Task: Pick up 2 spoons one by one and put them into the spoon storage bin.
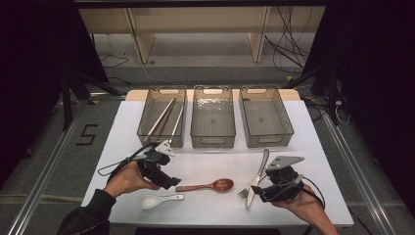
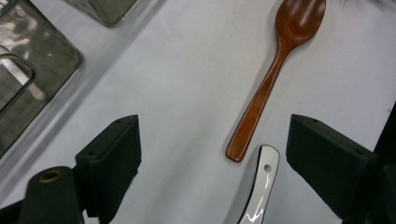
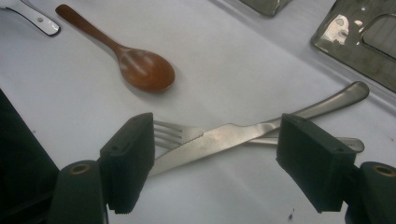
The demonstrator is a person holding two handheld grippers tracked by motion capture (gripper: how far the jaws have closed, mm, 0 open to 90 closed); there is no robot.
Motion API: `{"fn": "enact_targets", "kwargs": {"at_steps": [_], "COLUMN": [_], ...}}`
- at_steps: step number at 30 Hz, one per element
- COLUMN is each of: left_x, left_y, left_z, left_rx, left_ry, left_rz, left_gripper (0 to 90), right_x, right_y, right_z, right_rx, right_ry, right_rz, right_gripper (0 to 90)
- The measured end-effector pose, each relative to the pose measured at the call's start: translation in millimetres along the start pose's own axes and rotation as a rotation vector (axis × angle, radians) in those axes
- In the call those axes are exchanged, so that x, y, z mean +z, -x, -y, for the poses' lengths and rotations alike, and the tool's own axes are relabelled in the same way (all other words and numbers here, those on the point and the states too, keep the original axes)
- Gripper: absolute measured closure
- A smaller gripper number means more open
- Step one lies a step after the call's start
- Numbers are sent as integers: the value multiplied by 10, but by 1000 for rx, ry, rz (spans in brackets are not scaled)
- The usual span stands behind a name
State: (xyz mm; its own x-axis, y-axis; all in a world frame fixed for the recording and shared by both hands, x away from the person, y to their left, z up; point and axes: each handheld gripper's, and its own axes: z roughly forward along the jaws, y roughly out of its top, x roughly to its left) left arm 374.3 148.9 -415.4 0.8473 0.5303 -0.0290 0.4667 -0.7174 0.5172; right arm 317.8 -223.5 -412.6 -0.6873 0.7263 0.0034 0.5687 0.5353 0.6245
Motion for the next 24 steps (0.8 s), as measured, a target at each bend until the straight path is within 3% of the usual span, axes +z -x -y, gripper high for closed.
{"fn": "enact_targets", "kwargs": {"at_steps": [16, 24], "left_x": [143, 260], "left_y": [109, 228], "left_z": [98, 143], "left_rx": [62, 117], "left_ry": [-130, -210], "left_rz": [25, 26], "left_gripper": [189, 216], "right_x": [6, 4], "right_y": [-13, -19], "right_z": [-4, -6], "right_rx": [-6, -8], "right_ry": [-5, -7], "right_rz": [2, 2], "right_gripper": [287, 287]}}
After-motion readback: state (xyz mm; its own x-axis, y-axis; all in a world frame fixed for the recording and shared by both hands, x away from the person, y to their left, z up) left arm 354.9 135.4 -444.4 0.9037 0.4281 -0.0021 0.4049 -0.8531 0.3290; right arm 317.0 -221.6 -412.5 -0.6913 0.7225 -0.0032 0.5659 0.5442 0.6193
